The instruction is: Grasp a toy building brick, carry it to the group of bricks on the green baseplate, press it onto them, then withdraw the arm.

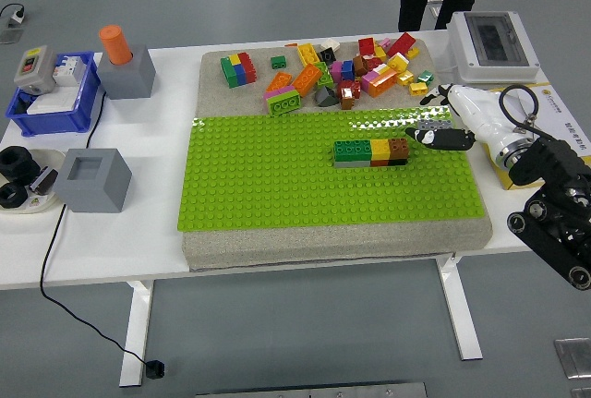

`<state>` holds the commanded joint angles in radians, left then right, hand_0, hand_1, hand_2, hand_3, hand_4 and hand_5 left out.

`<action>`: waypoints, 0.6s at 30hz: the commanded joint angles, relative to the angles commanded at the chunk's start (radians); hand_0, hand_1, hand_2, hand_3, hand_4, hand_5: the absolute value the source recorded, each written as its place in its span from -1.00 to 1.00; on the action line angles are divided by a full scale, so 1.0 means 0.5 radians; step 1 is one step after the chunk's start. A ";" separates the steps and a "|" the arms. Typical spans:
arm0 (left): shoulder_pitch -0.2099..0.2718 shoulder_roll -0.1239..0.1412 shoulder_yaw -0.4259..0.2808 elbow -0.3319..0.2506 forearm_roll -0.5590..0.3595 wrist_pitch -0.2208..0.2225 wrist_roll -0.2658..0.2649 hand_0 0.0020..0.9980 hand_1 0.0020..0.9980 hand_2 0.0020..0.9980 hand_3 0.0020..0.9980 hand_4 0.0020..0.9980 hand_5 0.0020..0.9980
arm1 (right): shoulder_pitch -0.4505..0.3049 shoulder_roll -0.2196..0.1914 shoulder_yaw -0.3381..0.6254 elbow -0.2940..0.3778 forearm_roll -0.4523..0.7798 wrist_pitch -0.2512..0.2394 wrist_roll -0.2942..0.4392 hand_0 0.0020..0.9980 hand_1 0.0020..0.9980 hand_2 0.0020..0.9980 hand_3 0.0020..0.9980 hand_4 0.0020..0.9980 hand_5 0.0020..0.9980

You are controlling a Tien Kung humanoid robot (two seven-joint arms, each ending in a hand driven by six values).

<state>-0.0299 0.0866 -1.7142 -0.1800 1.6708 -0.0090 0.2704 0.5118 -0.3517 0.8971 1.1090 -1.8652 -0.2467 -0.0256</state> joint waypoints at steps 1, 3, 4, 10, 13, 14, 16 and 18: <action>0.000 -0.001 0.001 0.000 -0.001 0.001 -0.002 0.56 0.57 0.50 -0.12 1.00 0.72 | -0.039 0.022 0.047 0.007 0.039 -0.040 0.034 0.23 0.20 0.43 0.36 0.68 -0.18; 0.001 -0.003 0.001 0.000 0.000 0.001 -0.004 0.56 0.57 0.50 -0.12 1.00 0.72 | -0.091 0.054 0.106 0.019 0.089 -0.091 0.078 0.23 0.20 0.43 0.36 0.68 -0.18; 0.002 -0.004 0.000 0.000 0.001 0.001 -0.005 0.56 0.57 0.50 -0.12 1.00 0.72 | -0.130 0.076 0.151 0.029 0.130 -0.130 0.113 0.23 0.20 0.43 0.36 0.68 -0.18; 0.006 -0.008 0.001 0.000 -0.003 0.005 -0.016 0.56 0.57 0.50 -0.12 1.00 0.72 | -0.277 0.144 0.294 0.048 0.263 -0.245 0.223 0.20 0.27 0.49 0.36 0.69 -0.18; 0.007 -0.009 0.002 0.000 -0.004 0.007 -0.020 0.56 0.57 0.50 -0.12 1.00 0.73 | -0.310 0.157 0.320 0.039 0.282 -0.258 0.240 0.19 0.29 0.49 0.37 0.69 -0.20; 0.008 -0.009 0.003 0.000 -0.006 0.007 -0.022 0.56 0.57 0.50 -0.12 1.00 0.73 | -0.317 0.161 0.325 0.033 0.285 -0.260 0.242 0.19 0.29 0.49 0.37 0.69 -0.20; 0.009 -0.010 0.005 0.000 -0.010 0.009 -0.025 0.56 0.57 0.50 -0.12 1.00 0.73 | -0.325 0.167 0.331 0.021 0.287 -0.264 0.247 0.19 0.29 0.49 0.37 0.69 -0.20; 0.008 -0.010 0.008 0.000 -0.015 0.010 -0.029 0.56 0.57 0.50 -0.12 1.00 0.73 | -0.321 0.171 0.328 0.002 0.271 -0.267 0.248 0.19 0.29 0.49 0.37 0.69 -0.20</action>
<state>-0.0257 0.0814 -1.7105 -0.1800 1.6635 -0.0038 0.2561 0.3514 -0.2663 1.0609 1.1101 -1.7297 -0.3803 0.0982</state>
